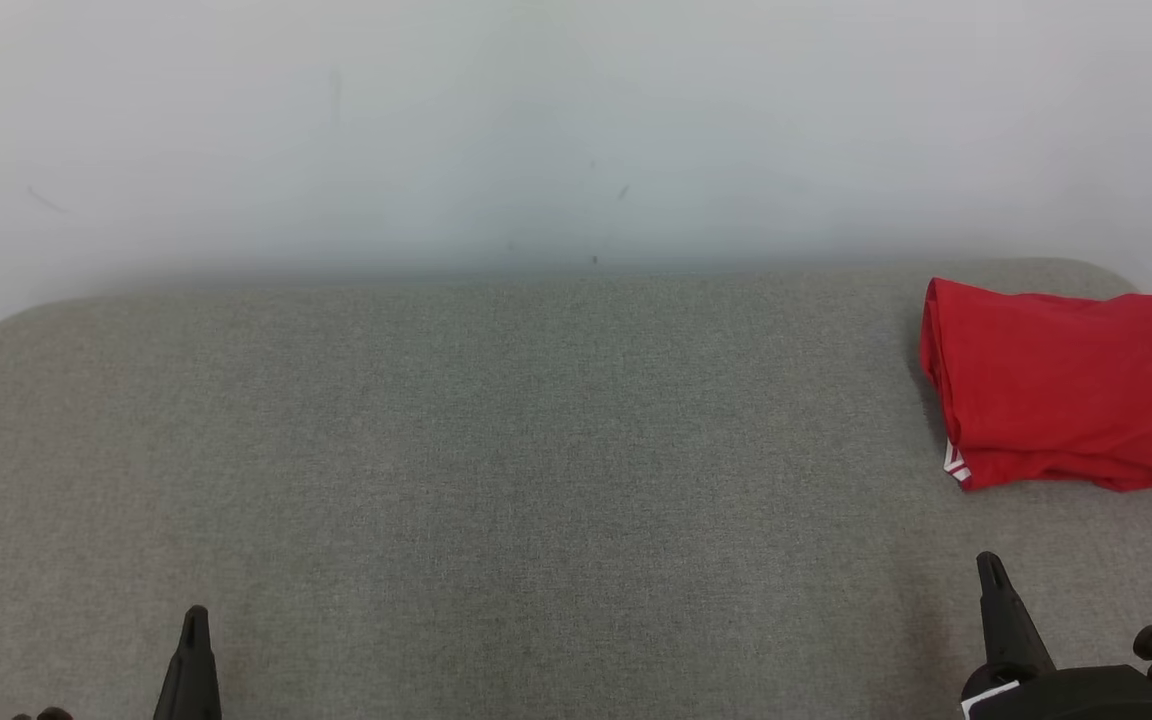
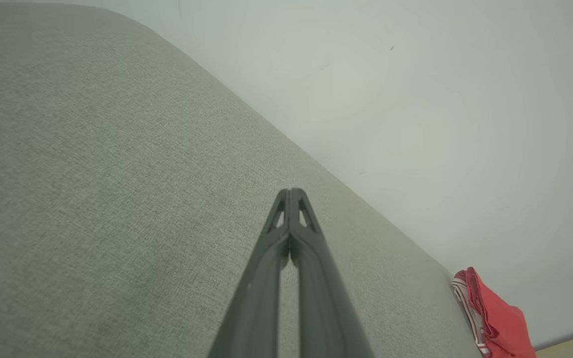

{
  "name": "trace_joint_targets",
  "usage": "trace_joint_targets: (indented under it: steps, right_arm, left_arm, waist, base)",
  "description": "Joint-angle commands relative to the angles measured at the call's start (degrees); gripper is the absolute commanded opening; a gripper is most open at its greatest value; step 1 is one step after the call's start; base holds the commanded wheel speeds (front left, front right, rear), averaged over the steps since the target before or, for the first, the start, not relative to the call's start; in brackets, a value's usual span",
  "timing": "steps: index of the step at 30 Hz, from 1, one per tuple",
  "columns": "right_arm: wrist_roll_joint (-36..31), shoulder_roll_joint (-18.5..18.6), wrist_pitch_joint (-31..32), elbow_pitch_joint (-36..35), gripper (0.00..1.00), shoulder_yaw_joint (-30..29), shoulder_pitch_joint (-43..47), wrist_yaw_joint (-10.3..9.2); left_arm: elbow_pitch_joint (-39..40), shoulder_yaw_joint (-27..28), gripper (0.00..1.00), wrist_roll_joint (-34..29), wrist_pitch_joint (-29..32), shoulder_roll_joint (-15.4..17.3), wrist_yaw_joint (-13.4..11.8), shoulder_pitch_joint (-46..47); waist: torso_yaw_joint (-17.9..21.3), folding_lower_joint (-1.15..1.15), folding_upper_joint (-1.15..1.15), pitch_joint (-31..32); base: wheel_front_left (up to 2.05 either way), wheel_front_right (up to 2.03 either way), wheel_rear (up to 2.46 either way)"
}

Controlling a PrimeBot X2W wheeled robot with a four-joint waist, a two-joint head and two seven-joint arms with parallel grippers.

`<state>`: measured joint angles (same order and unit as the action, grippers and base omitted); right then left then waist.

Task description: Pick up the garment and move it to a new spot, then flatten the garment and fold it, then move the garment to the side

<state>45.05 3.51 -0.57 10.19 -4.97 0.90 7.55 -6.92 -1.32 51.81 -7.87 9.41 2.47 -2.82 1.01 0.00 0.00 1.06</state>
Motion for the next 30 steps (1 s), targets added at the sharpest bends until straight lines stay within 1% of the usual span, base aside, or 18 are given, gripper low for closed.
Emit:
trace_joint_targets:
  steps: [1,30]
  right_arm:
    - [2.25,0.42,0.44,-0.5,0.0,-0.53,-1.64,-0.04]
    - [21.33,0.28,6.13,0.48,0.0,-4.18,-2.95,-0.06]
  left_arm:
    - [0.29,0.16,0.0,1.89,0.31,0.04,0.28,1.74]
    - [-1.76,-0.31,0.0,18.57,3.1,-2.73,2.32,4.01]
  waist:
    - [-0.02,0.0,0.0,-0.02]
    - [-0.35,0.0,0.0,-0.48]
  base:
    - [0.0,0.0,0.0]
    - [0.0,0.0,0.0]
